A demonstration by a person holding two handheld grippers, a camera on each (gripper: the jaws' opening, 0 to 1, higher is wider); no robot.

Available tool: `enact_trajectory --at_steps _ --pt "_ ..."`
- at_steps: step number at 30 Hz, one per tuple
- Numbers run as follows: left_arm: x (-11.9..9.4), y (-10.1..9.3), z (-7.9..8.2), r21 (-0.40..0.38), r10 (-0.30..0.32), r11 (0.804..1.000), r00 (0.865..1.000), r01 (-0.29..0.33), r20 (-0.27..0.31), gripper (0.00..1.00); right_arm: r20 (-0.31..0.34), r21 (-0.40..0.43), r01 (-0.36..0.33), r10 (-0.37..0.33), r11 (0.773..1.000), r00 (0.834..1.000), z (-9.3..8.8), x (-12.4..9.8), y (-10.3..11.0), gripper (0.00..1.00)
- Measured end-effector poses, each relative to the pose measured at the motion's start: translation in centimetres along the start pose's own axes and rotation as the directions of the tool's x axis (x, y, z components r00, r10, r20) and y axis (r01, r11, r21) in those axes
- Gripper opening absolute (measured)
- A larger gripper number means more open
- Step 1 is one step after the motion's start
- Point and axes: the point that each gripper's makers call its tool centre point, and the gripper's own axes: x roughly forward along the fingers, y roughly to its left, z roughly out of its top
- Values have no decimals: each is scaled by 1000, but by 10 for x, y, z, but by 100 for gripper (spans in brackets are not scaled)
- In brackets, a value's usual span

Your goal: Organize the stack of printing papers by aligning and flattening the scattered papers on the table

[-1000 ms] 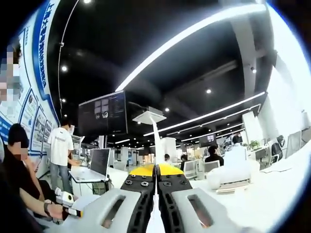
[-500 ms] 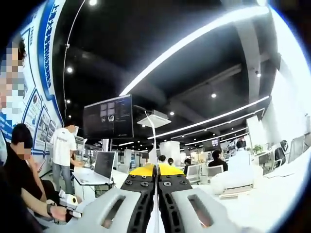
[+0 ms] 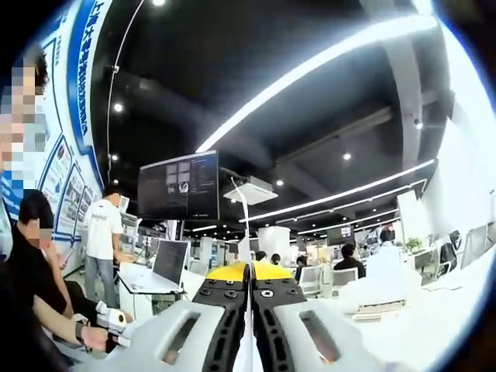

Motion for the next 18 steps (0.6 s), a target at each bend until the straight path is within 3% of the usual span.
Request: enact_trajectory --at_steps 18 --pt "0 1 -1 -7 5 1000 1000 -5 -8 20 6 16 -33 33 999 999 6 0 14 0"
